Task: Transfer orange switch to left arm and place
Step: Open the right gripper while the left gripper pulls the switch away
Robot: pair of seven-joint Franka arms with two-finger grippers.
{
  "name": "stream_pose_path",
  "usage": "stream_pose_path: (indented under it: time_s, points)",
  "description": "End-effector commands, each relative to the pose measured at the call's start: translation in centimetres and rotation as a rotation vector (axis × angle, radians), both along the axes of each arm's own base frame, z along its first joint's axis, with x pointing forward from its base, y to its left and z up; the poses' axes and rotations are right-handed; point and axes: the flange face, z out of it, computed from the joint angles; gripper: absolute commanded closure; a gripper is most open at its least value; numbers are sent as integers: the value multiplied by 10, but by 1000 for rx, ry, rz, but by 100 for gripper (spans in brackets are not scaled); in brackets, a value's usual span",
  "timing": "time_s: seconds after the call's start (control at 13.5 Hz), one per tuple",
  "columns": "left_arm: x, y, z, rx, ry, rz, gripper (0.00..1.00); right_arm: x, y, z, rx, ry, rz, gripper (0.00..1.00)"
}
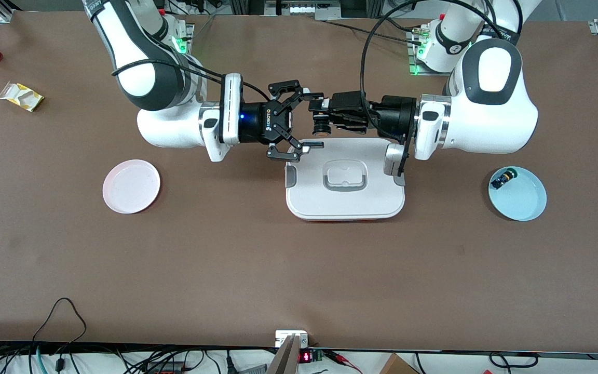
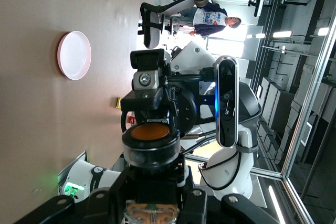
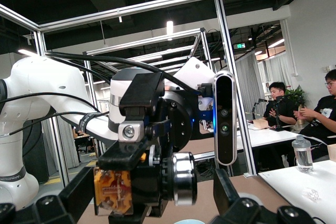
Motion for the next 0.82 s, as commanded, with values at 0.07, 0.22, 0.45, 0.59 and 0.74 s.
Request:
stream_pose_path:
  time_s: [0.07,0.22,0.45,0.59,0.74]
  points:
    - [10,26,3,-7,-23,24,76,2,-4,-3,8,11,-6,0]
    - [22,38,5,64,-89,10,76,12,-27,-12,-8,13,-29,0]
    - [30,52,-6,202,-159,-31,76,28,-65,-18,-71,-36,12,0]
    - [31,60,-2,311,-258,-100,76,37,-98,-20,-157,-12,81,0]
    - [29,78,-4,458,-310,-199,76,41,-134,-26,-251,54,172,0]
